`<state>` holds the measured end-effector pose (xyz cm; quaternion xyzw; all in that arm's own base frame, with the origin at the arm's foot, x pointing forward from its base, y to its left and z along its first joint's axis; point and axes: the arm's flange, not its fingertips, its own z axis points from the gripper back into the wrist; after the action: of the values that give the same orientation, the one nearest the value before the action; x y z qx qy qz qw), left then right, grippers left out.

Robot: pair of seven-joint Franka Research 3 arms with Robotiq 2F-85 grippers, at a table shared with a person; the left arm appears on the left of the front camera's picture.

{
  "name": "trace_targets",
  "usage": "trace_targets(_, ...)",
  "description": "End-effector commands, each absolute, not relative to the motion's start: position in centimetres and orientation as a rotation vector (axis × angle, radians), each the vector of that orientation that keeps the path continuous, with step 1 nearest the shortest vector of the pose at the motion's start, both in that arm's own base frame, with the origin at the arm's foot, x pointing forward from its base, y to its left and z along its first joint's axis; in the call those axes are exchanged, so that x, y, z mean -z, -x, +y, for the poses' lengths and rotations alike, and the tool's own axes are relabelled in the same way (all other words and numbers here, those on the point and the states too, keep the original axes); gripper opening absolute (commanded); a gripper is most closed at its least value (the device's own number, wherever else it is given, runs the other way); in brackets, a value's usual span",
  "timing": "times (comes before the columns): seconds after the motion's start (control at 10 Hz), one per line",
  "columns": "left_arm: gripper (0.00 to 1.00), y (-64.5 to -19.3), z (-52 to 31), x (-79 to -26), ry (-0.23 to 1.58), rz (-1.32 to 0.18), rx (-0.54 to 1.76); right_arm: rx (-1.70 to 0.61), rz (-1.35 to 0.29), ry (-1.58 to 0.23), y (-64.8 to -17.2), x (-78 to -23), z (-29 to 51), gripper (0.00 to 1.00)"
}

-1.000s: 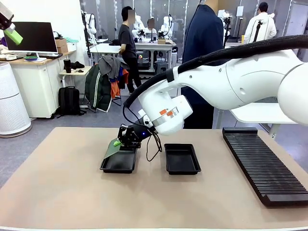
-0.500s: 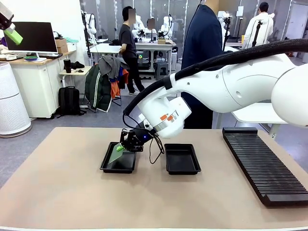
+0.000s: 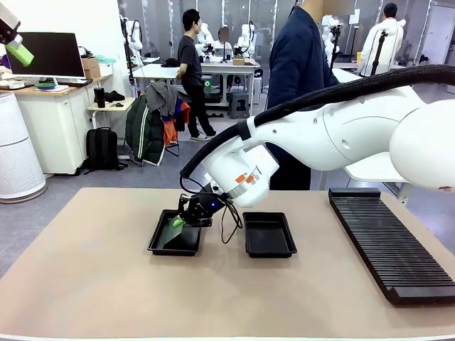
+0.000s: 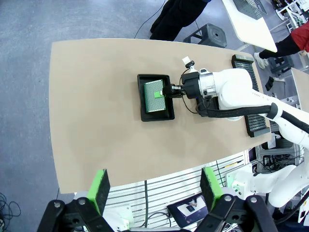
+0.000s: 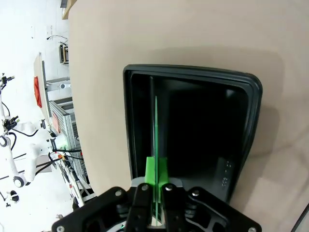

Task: Inspect and transfer BCBs to ESD trays.
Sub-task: Pick up the Blank PCB from the PCB Rack and place it in the left ESD tray.

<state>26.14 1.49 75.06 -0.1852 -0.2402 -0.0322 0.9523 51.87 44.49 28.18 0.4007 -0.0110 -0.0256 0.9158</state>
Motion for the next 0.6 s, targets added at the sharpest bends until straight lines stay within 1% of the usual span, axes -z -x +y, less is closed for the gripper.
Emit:
trace_targets(0.0, 1.0, -25.99, 1.54, -74.86, 0.378, -0.487, 0.063, 0.054, -0.023, -0.829, -51.72, -28.21, 44.36, 0.03)
trace_targets(0.5, 1.0, -25.99, 1.54, -74.86, 0.378, -0.487, 0.063, 0.054, -0.023, -0.829, -51.72, -28.21, 44.36, 0.03)
